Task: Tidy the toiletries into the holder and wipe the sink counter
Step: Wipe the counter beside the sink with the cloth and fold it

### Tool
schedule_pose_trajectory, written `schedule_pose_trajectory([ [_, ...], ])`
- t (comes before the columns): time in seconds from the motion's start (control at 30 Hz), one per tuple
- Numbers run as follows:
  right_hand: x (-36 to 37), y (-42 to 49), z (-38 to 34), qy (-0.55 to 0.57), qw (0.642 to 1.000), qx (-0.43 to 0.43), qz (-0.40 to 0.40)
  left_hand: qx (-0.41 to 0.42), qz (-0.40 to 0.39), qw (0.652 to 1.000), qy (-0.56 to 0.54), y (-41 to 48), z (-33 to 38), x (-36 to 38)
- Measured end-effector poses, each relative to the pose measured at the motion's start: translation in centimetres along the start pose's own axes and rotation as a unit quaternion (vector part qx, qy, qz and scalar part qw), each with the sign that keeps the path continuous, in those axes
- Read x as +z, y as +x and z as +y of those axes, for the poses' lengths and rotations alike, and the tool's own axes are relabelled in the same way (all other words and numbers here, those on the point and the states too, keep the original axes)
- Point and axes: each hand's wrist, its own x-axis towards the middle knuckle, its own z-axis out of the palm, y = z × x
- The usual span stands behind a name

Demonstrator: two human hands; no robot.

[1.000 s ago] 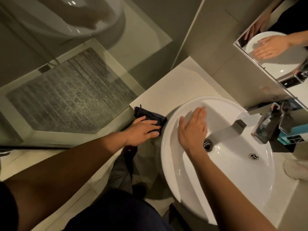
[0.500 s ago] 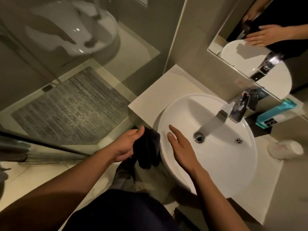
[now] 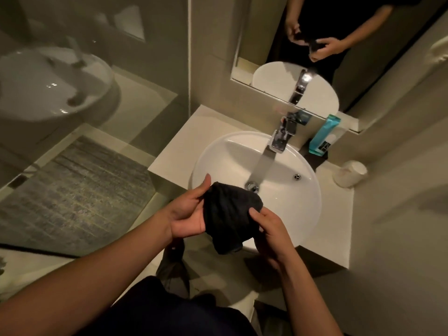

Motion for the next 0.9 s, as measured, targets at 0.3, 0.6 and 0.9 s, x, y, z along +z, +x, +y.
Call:
schedule_pose_trajectory([
  [0.3,-3.4,-4.2,3.2,-0.122,0.980,-0.022,0.157,-0.039,0.092,0.941,0.325,1.7,-3.7,-0.7],
  [0.6,-3.0,-2.9,5.9,-0.231,0.944,-0.011,0.235,0.005,0.198,0.879,0.434,2.8,-4.1,-2.5],
  [0.9,-2.5,-1.0,7.4,-0.351,0.889,0.033,0.292,0.116,0.222,0.766,0.593,3.6,-5.9,-3.0],
])
